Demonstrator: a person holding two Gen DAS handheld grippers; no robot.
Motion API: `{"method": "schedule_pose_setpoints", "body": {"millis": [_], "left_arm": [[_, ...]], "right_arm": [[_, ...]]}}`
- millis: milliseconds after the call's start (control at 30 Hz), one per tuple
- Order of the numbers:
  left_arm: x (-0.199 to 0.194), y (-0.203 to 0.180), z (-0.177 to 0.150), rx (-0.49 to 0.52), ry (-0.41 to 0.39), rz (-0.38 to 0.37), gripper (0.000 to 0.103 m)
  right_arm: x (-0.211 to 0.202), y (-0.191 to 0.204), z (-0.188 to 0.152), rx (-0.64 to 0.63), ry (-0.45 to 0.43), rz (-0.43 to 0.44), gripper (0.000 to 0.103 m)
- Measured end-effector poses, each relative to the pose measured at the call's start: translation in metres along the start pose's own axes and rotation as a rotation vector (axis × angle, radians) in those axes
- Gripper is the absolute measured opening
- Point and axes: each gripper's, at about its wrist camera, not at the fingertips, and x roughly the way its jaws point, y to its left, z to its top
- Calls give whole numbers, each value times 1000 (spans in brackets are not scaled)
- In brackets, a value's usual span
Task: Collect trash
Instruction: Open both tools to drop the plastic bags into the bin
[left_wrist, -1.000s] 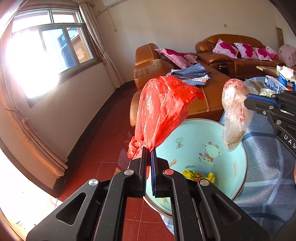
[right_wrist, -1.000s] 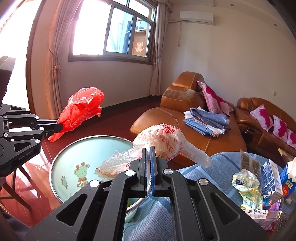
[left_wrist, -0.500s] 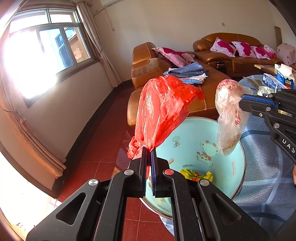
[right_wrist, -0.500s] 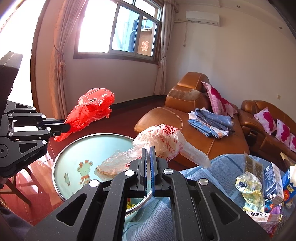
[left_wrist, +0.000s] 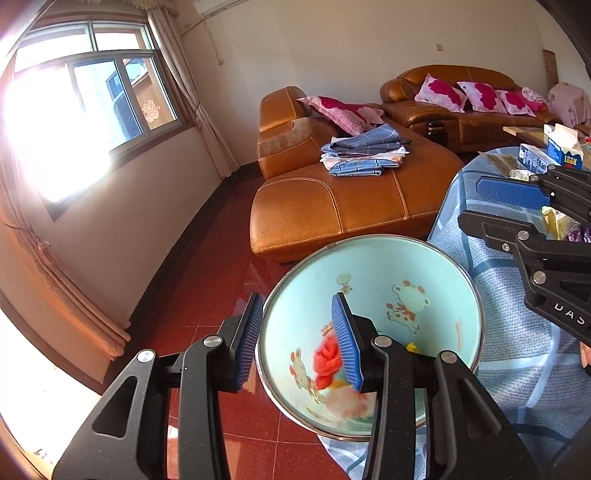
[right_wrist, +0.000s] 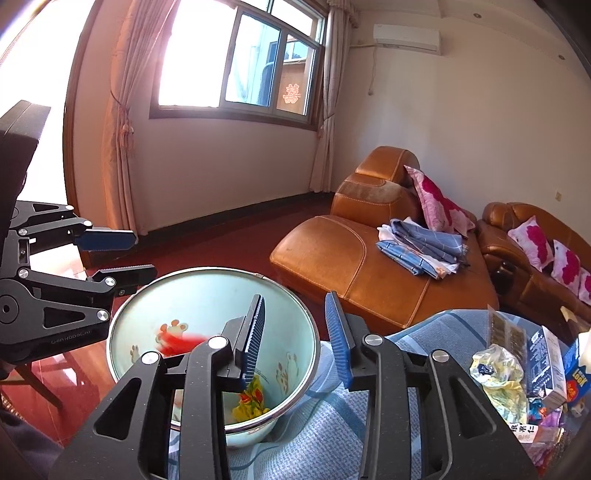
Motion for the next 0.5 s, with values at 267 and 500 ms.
{"method": "schedule_pose_setpoints", "body": {"millis": [267, 500], "left_arm": [[-2, 1, 2, -4, -4, 1, 41], [-3, 2, 1, -7, -7, 5, 41]], "right_arm": [[0, 0, -1, -2, -7, -7, 39], [0, 0, -1, -3, -7, -9, 40]]}}
